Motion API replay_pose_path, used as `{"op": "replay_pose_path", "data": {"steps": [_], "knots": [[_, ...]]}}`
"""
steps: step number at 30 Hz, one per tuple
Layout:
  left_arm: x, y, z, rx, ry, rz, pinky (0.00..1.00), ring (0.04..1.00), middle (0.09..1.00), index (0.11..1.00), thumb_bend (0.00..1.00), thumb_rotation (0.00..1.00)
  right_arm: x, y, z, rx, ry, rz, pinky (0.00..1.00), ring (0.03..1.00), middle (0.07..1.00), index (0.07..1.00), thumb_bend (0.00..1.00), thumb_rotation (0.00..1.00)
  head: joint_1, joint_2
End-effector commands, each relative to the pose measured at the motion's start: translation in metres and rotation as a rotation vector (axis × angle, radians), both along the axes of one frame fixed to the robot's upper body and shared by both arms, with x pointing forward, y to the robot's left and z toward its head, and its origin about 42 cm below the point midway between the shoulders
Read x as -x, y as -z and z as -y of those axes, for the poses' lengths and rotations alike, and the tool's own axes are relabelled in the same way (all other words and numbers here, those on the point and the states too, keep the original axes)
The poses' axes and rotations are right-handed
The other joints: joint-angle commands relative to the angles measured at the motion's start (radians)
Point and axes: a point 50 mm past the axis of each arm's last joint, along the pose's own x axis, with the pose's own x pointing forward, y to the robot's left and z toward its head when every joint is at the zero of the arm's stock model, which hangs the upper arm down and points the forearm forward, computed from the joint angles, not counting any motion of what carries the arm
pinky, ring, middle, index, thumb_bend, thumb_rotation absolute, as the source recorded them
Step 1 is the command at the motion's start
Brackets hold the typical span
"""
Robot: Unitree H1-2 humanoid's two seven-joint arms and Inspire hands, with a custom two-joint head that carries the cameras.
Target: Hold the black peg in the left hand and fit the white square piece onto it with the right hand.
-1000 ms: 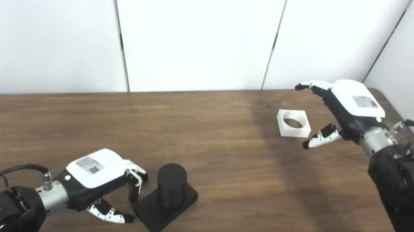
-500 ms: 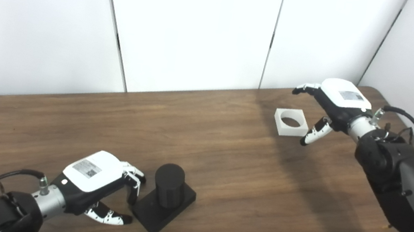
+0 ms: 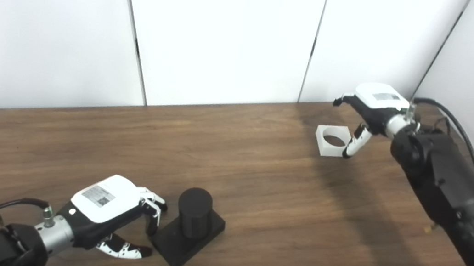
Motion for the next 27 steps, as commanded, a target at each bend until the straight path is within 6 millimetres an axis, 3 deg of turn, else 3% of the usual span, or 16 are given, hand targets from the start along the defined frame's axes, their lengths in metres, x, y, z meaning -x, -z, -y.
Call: {"op": "replay_pose_path", "data": {"steps": [1, 12, 23, 27], "knots": [[0.006, 0.015, -0.003, -0.060, 0.004, -0.055, 0.62, 0.780, 0.792, 0.485, 0.52, 0.06, -0.013, -0.033, 0.001, 0.035, 0.017, 0.080, 0.66, 0.839, 0.880, 0.825, 0.87, 0.16, -0.001, 0.001], [0.008, 0.014, -0.005, -0.045, -0.001, -0.045, 0.62, 0.777, 0.789, 0.485, 0.52, 0.06, -0.032, -0.019, -0.001, 0.071, 0.056, -0.006, 0.68, 0.849, 0.886, 0.828, 0.89, 0.16, 0.004, 0.002], [0.008, 0.013, -0.005, -0.029, -0.004, -0.048, 0.62, 0.770, 0.788, 0.484, 0.52, 0.06, -0.031, -0.008, -0.004, 0.069, 0.053, -0.107, 0.71, 0.869, 0.897, 0.825, 0.94, 0.18, 0.003, 0.008], [0.007, 0.013, -0.005, -0.032, -0.004, -0.050, 0.62, 0.773, 0.790, 0.484, 0.52, 0.06, -0.029, -0.005, -0.005, 0.079, 0.054, -0.148, 0.73, 0.886, 0.897, 0.776, 0.94, 0.18, 0.009, 0.011]]}}
